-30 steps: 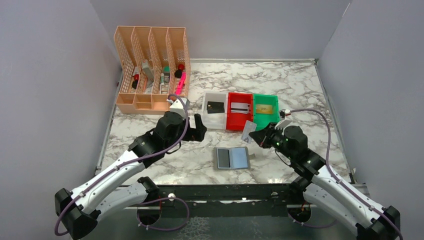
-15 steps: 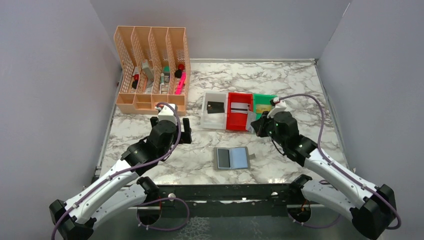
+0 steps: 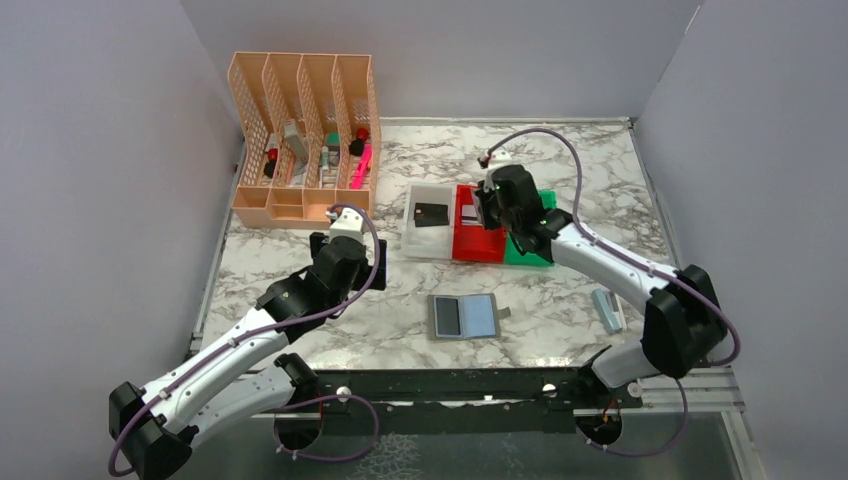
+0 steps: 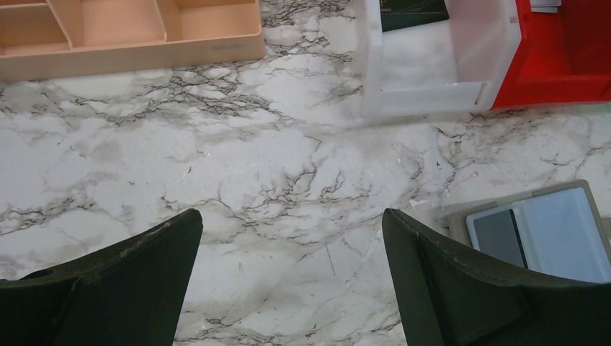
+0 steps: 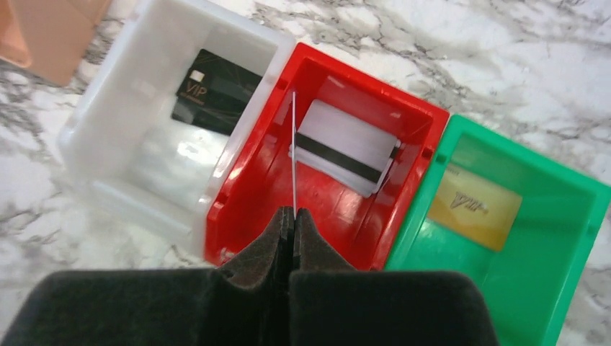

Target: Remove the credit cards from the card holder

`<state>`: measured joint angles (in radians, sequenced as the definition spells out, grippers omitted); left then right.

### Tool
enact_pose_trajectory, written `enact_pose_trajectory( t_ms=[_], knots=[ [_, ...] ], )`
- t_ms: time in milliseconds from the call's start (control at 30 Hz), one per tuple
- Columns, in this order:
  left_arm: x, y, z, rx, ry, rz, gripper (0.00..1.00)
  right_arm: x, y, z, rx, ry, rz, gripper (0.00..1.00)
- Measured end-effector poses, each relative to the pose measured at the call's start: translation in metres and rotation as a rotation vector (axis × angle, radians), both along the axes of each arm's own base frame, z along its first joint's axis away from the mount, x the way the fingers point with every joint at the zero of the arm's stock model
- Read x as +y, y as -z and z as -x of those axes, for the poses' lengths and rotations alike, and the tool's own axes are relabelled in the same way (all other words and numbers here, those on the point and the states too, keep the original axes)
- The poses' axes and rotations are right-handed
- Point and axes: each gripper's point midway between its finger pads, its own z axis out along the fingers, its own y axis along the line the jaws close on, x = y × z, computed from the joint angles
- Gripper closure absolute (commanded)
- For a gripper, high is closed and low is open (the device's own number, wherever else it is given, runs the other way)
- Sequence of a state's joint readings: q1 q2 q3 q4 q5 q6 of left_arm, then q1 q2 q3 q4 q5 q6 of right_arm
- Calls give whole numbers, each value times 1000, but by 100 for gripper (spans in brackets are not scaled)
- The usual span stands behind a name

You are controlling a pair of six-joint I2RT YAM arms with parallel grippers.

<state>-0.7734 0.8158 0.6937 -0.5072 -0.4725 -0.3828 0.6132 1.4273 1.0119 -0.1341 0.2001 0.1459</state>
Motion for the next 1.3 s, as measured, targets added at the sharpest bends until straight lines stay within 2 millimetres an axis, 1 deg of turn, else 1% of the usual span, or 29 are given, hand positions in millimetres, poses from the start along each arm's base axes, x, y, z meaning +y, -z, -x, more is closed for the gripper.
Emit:
enact_pose_trajectory(
  t_ms=[100,200,300,400,433,500,633,733,800,967,1100,1300],
  knots=[
    [1,0,0,2,2,-6,1,1,14,-16,2,-26,114,99],
    [1,0,0,1,3,-8,1,-5,27,-25,-4,-54,230,99],
    [1,0,1,1,3,-9,1,-12,34,-29,-23,-95,337,99],
    [1,0,1,0,3,-8,1,-17,35,-35,-75,-152,439,99],
    [1,0,1,0,3,-8,1,-17,35,-35,-75,-152,439,99],
    [1,0,1,0,4,-8,1,-19,38,-37,-91,-187,494,99],
    [1,0,1,0,4,-8,1,-21,55,-40,-93,-250,587,99],
    [1,0,1,-1,5,-10,1,-22,66,-42,-90,-289,639,99],
    [1,0,1,-1,5,-10,1,-22,70,-42,-91,-314,667,99],
    [1,0,1,-1,5,-10,1,-22,70,-46,-114,-351,710,97],
    [1,0,1,0,5,-10,1,-18,76,-46,-114,-409,737,93],
    [1,1,1,4,5,-15,1,-16,82,-46,-115,-460,767,94]
  ],
)
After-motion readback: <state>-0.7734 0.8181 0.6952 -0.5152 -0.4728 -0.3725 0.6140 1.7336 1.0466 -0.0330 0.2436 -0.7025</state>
